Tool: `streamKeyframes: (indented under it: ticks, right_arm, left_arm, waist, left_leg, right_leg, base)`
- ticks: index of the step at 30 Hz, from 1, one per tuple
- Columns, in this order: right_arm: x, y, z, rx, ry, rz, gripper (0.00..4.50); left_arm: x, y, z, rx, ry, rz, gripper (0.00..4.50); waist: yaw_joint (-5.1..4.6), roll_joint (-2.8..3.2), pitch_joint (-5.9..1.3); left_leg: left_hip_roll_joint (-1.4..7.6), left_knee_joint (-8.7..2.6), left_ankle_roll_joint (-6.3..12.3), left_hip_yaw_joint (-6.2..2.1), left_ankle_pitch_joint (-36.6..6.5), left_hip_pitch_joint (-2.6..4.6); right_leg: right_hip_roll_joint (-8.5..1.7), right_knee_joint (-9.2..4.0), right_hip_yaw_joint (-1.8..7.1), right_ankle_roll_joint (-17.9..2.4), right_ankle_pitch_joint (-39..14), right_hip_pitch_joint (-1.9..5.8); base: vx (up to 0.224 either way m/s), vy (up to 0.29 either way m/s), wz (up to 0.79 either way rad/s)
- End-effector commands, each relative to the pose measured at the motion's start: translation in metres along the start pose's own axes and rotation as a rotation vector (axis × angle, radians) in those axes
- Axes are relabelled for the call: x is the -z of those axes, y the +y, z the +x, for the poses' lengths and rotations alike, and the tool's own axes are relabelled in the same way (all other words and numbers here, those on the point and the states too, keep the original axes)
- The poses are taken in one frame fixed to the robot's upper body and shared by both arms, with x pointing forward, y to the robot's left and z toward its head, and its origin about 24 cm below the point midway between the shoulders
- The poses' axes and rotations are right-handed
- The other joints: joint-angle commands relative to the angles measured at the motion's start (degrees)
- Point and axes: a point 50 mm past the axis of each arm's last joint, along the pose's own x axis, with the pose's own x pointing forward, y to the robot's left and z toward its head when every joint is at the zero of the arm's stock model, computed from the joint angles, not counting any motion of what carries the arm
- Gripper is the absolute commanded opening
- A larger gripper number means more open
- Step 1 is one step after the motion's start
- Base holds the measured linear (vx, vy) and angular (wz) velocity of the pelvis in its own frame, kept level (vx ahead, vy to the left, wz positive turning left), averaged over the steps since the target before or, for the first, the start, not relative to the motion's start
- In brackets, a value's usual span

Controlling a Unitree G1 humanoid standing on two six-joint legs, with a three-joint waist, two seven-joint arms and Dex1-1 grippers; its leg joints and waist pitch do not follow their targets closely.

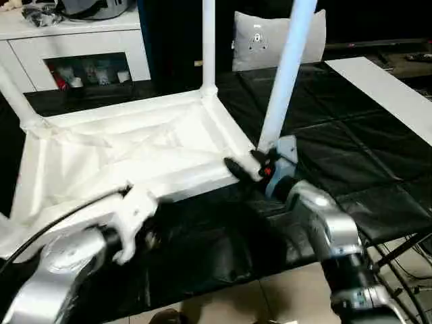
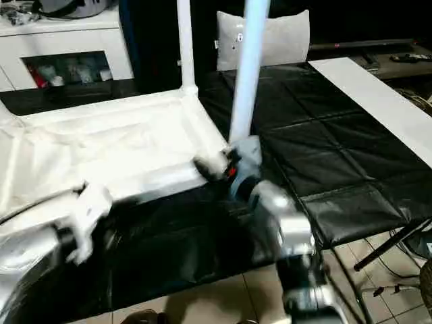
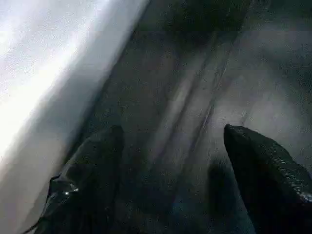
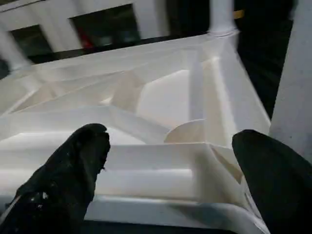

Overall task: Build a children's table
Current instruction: Rotate table base

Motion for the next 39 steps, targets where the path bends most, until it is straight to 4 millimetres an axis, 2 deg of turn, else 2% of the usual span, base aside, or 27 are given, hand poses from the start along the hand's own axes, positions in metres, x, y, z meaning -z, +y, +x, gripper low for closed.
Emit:
streamKeyframes:
  ticks: [1,2,4,5,8,12,16,19,21,22,23,24,25,26,27,28,29,30,31,32,33,34,35,36,37,38,39]
  right_arm:
    - [-0.008,-0.018,0.0,0.127,-0.022,-0.017,4.5]
    - [-0.008,-0.018,0.0,0.127,-0.022,-0.017,4.5]
    - [-0.011,-0.027,0.001,0.179,-0.04,-0.013,4.5]
    - [-0.014,-0.031,0.001,0.198,-0.056,-0.004,4.5]
    - [-0.022,-0.047,-0.001,0.274,-0.093,-0.015,4.5]
    - [-0.03,-0.065,-0.006,0.352,-0.11,-0.032,4.5]
    - [-0.039,-0.087,-0.015,0.442,-0.128,-0.042,4.5]
    - [-0.041,-0.097,-0.021,0.477,-0.134,-0.052,4.5]
    - [-0.042,-0.105,-0.026,0.504,-0.136,-0.057,4.5]
    - [-0.042,-0.108,-0.028,0.516,-0.137,-0.06,4.5]
    - [-0.042,-0.111,-0.031,0.526,-0.137,-0.061,4.5]
    - [-0.042,-0.113,-0.033,0.531,-0.137,-0.064,4.5]
    - [-0.042,-0.114,-0.034,0.534,-0.136,-0.066,4.5]
    - [-0.041,-0.115,-0.035,0.535,-0.136,-0.068,4.5]
    - [-0.04,-0.114,-0.035,0.528,-0.132,-0.074,4.5]
    - [-0.039,-0.114,-0.035,0.518,-0.129,-0.082,4.5]
    - [-0.037,-0.113,-0.035,0.511,-0.126,-0.087,4.5]
    - [-0.034,-0.11,-0.035,0.472,-0.117,-0.099,4.5]
    - [-0.033,-0.108,-0.035,0.454,-0.114,-0.105,4.5]
    - [-0.031,-0.106,-0.035,0.435,-0.11,-0.115,4.5]
    - [-0.029,-0.104,-0.035,0.414,-0.106,-0.125,4.5]
    - [-0.028,-0.102,-0.035,0.403,-0.104,-0.13,4.5]
    - [-0.026,-0.1,-0.035,0.393,-0.102,-0.135,4.5]
    - [-0.023,-0.095,-0.034,0.371,-0.098,-0.14,4.5]
    - [-0.022,-0.091,-0.034,0.352,-0.105,-0.139,4.5]
    - [-0.021,-0.088,-0.033,0.335,-0.111,-0.136,4.5]
    - [-0.019,-0.076,-0.033,0.274,-0.118,-0.12,4.5]
  left_arm:
    - [0.013,0.007,0.001,-0.061,0.072,0.027,3.94]
    - [0.013,0.007,0.001,-0.061,0.072,0.027,3.99]
    - [0.017,0.015,0.001,-0.117,0.102,0.028,4.16]
    - [0.019,0.017,0.001,-0.134,0.112,0.027,4.25]
    - [0.025,0.022,0.0,-0.164,0.13,0.032,4.46]
    - [0.03,0.024,0.001,-0.173,0.118,0.036,4.46]
    - [0.033,0.028,0.003,-0.207,0.098,0.037,4.46]
    - [0.035,0.03,0.004,-0.224,0.092,0.034,4.46]
    - [0.037,0.033,0.005,-0.247,0.084,0.031,4.46]
    - [0.038,0.035,0.006,-0.263,0.082,0.027,4.46]
    - [0.04,0.037,0.006,-0.276,0.081,0.024,4.46]
    - [0.04,0.038,0.007,-0.292,0.075,0.02,4.46]
    - [0.041,0.04,0.007,-0.303,0.069,0.019,4.46]
    - [0.041,0.041,0.007,-0.309,0.065,0.018,4.46]
    - [0.042,0.042,0.007,-0.324,0.055,0.011,4.46]
    - [0.042,0.043,0.006,-0.33,0.044,0.006,4.46]
    - [0.043,0.044,0.006,-0.332,0.038,0.003,4.46]
    - [0.041,0.043,0.006,-0.318,0.011,0.01,4.46]
    - [0.039,0.042,0.007,-0.308,-0.005,0.012,4.46]
    - [0.037,0.042,0.008,-0.302,-0.027,0.011,4.46]
    - [0.033,0.042,0.01,-0.309,-0.05,0.012,4.46]
    - [0.031,0.042,0.011,-0.315,-0.06,0.012,4.46]
    - [0.029,0.042,0.014,-0.319,-0.075,0.012,4.46]
    - [0.022,0.04,0.022,-0.322,-0.121,0.008,4.46]
    - [0.015,0.038,0.028,-0.318,-0.162,0.003,4.46]
    - [0.01,0.036,0.032,-0.315,-0.196,-0.001,4.46]
    - [-0.005,0.032,0.042,-0.319,-0.301,-0.031,4.46]
  waist:
    - [-0.46,1.09,-3.01]
    - [-0.36,1.14,-2.95]
    - [-0.33,0.74,-3.05]
    - [-0.45,0.92,-3.04]
    - [-0.37,0.69,-2.98]
    - [-0.26,0.57,-2.92]
    - [-0.46,0.16,-2.96]
    - [-0.58,-0.15,-2.56]
    - [-1.08,-0.21,-2.04]
    - [-1.72,-0.13,-1.73]
    - [-2.19,0.4,-1.57]
    - [-2.61,0.94,-1.41]
    - [-2.63,2.62,-1.19]
    - [-0.66,3.41,-1.66]
    - [3.78,3.41,-1.23]
    - [2.29,0.71,-2.5]
    - [1.19,-3.42,-1.77]
    - [1.51,-2.3,-2.04]
    - [2.55,-1.56,-1.72]
    - [2.57,-1.13,-2.33]
    - [1.39,-0.3,-3.55]
    - [1.39,-0.3,-3.55]
    - [1.14,0.76,-3.53]
    - [0.72,0.98,-3.08]
    - [0.85,0.83,-2.8]
    - [0.94,0.4,-2.59]
    - [1.04,0.26,-2.72]
  left_leg:
    - [2.99,-5.32,-4.98,-2.3,-29.6,2.33]
    - [3.14,-5.48,-5.26,-2.3,-29.8,2.41]
    - [3.04,-5.41,-5.09,-2.23,-29.6,2.24]
    - [3.01,-5.39,-5.1,-2.25,-29.9,2.22]
    - [2.9,-5.15,-4.52,-2.19,-29.8,2.24]
    - [2.9,-5.02,-4.43,-2.1,-29.9,2.47]
    - [2.72,-4.97,-4.08,-2.22,-29.5,2.08]
    - [2.43,-4.53,-3.34,-2.1,-30.5,2.41]
    - [2.0,-3.98,-3.18,-2.31,-32.7,3.02]
    - [1.6,-3.06,-3.22,-2.41,-34.9,4.23]
    - [1.59,-2.99,-3.19,-2.71,-36.4,4.6]
    - [1.95,-3.35,-3.24,-2.95,-38.6,4.82]
    - [4.13,-7.81,-4.05,-3.55,-46.4,1.28]
    - [5.75,-11.54,-5.37,-2.99,-51.7,-3.62]
    - [5.16,-14.04,-6.28,2.19,-54.2,-5.09]
    - [4.39,-11.52,-3.81,1.77,-46.2,-2.93]
    - [0.46,7.53,-1.9,-2.14,-12.7,4.46]
    - [-0.89,7.11,0.09,-5.06,-5.4,-0.82]
    - [0.74,3.09,-1.97,-5.0,-4.6,-1.5]
    - [1.7,0.4,-2.68,-4.96,-8.2,-0.39]
    - [3.04,-2.41,-2.45,-4.29,-16.9,1.88]
    - [3.04,-2.41,-2.45,-4.29,-16.9,1.88]
    - [3.48,-3.23,-2.17,-4.39,-18.3,1.12]
    - [3.38,-3.95,-2.45,-4.35,-22.6,0.61]
    - [3.22,-3.87,-3.4,-4.03,-27.4,1.58]
    - [2.89,-3.74,-3.57,-3.86,-28.6,2.1]
    - [2.9,-3.9,-3.46,-3.77,-27.4,1.99]
  right_leg:
    - [-3.05,-5.81,2.9,-4.3,-27.0,0.12]
    - [-2.93,-5.77,2.9,-5.1,-25.6,0.12]
    - [-3.04,-5.48,2.87,-5.6,-24.5,0.4]
    - [-3.1,-5.39,2.83,-6.0,-24.7,0.4]
    - [-3.38,-5.7,2.81,-5.8,-26.9,0.4]
    - [-3.25,-5.84,2.74,-5.8,-27.9,0.27]
    - [-3.37,-5.84,2.42,-4.9,-29.9,0.7]
    - [-3.53,-6.87,2.13,-3.1,-36.0,0.27]
    - [-3.52,-8.2,1.11,-1.0,-43.5,-0.15]
    - [-3.29,-9.72,-0.42,0.6,-48.2,-0.82]
    - [-2.9,-10.71,-2.15,1.6,-49.1,-0.3]
    - [-2.44,-10.95,-3.54,1.7,-47.5,0.14]
    - [-0.64,-5.61,-5.26,0.0,-37.3,4.32]
    - [-0.25,5.83,-3.59,-3.0,-24.3,8.76]
    - [1.8,9.13,-3.43,-4.3,-14.6,6.39]
    - [0.5,8.81,0.57,-3.1,-20.3,6.74]
    - [-9.42,-9.99,5.19,0.4,-66.2,-4.41]
    - [-9.92,-7.38,7.01,-1.6,-62.4,1.54]
    - [-8.22,-6.03,3.8,-2.8,-53.4,3.0]
    - [-6.3,-4.75,3.0,-4.4,-44.6,2.93]
    - [-2.44,-2.26,1.73,-8.6,-22.2,2.06]
    - [-2.44,-2.26,1.73,-8.6,-22.2,2.06]
    - [-2.45,-1.88,1.45,-10.6,-16.0,2.71]
    - [-2.79,-2.87,1.06,-10.0,-20.1,3.13]
    - [-3.16,-4.3,1.08,-8.4,-27.1,2.36]
    - [-3.68,-5.32,1.15,-6.9,-32.4,2.06]
    - [-3.91,-5.61,1.19,-6.2,-33.6,2.41]
  base:
    - [0.0,0.0,0.0]
    - [0.0,0.0,0.0]
    - [0.0,0.0,0.0]
    - [0.0,0.0,0.0]
    - [0.0,0.0,0.0]
    - [0.0,0.0,0.0]
    - [0.0,0.0,0.0]
    - [0.0,0.0,0.0]
    - [-0.035,-0.005,-0.04]
    - [-0.081,-0.004,-0.07]
    - [-0.081,-0.004,-0.07]
    - [-0.078,0.013,-0.1]
    - [-0.147,0.022,-0.12]
    - [-0.147,0.022,-0.12]
    - [-0.15,-0.031,0.03]
    - [-0.045,-0.132,0.04]
    - [-0.045,-0.132,0.04]
    - [0.051,-0.113,-0.36]
    - [0.02,-0.026,-0.3]
    - [-0.032,-0.051,-0.17]
    - [-0.085,-0.031,0.14]
    - [-0.085,-0.022,0.08]
    - [0.0,0.0,0.0]
    - [-0.063,0.013,-0.14]
    - [0.0,0.0,0.0]
    - [0.0,0.0,0.0]
    - [0.0,0.0,0.0]
